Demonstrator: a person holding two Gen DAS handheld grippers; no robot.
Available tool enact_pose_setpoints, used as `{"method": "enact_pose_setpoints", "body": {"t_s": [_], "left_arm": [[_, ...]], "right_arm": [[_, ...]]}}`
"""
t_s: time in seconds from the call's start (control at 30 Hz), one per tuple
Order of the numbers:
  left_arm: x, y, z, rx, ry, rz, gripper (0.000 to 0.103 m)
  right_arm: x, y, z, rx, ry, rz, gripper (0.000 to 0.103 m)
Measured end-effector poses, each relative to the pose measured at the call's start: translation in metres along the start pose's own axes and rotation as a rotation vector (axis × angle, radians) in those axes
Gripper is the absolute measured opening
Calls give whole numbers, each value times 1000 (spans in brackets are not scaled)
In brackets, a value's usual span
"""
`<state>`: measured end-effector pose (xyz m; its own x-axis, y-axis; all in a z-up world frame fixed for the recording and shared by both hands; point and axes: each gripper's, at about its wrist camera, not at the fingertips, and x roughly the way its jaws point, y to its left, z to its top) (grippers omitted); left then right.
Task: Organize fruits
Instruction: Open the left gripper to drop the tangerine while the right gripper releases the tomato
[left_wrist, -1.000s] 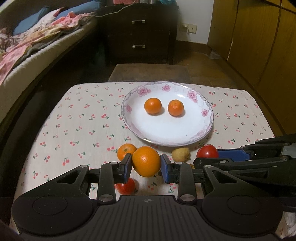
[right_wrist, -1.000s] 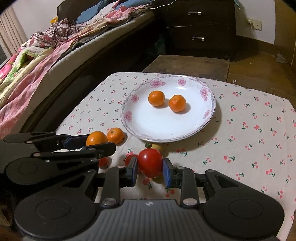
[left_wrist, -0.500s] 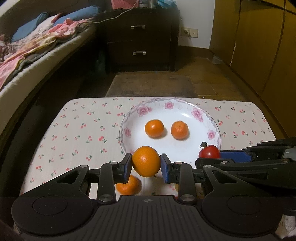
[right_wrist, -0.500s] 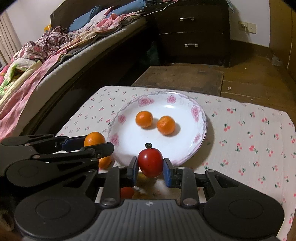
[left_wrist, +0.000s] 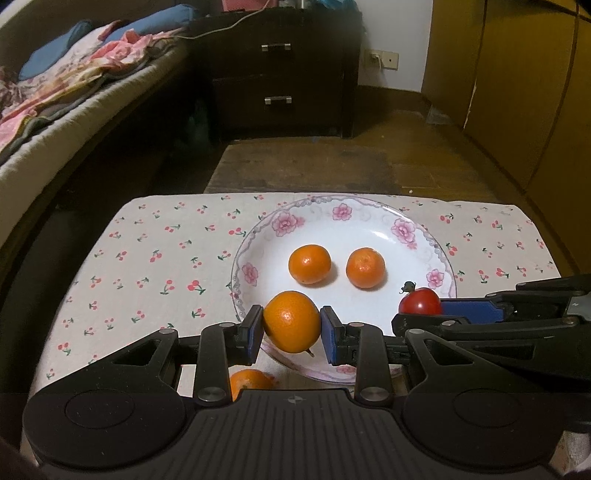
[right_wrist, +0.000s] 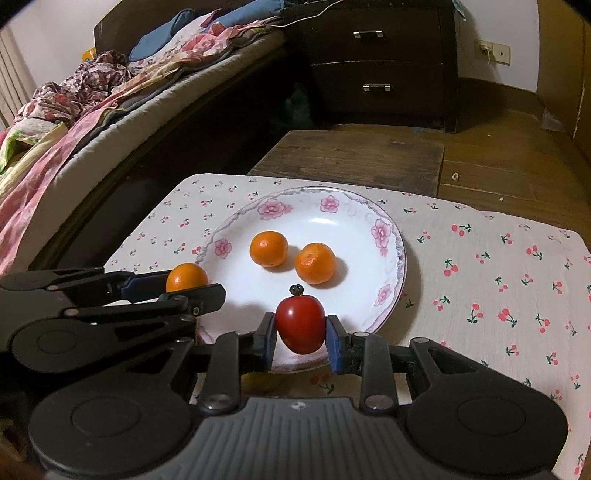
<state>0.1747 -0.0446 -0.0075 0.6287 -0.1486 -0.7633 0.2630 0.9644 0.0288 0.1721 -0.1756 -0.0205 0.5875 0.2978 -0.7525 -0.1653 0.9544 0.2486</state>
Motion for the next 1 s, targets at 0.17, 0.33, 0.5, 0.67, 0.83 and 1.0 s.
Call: {"method": "enact_pose_setpoints", "body": {"t_s": [0.17, 0.33, 0.5, 0.67, 0.83, 1.0], "left_arm": [[7, -1, 1, 1, 9, -1, 40], [14, 0, 1, 0, 21, -5, 40], [17, 3, 1, -10, 30, -11, 40], [17, 2, 0, -8, 29, -11, 40], [17, 2, 1, -6, 30, -7, 40], [15, 2, 1, -6, 24, -4, 42]], "right_arm": [[7, -4, 1, 4, 9, 0, 30], [13, -6, 1, 1, 16, -1, 30], [16, -5, 1, -7, 20, 1, 30], [15, -5, 1, -9, 20, 0, 30], [15, -4, 1, -15, 18, -5, 31], [14, -5, 1, -15, 12, -1, 31]]}}
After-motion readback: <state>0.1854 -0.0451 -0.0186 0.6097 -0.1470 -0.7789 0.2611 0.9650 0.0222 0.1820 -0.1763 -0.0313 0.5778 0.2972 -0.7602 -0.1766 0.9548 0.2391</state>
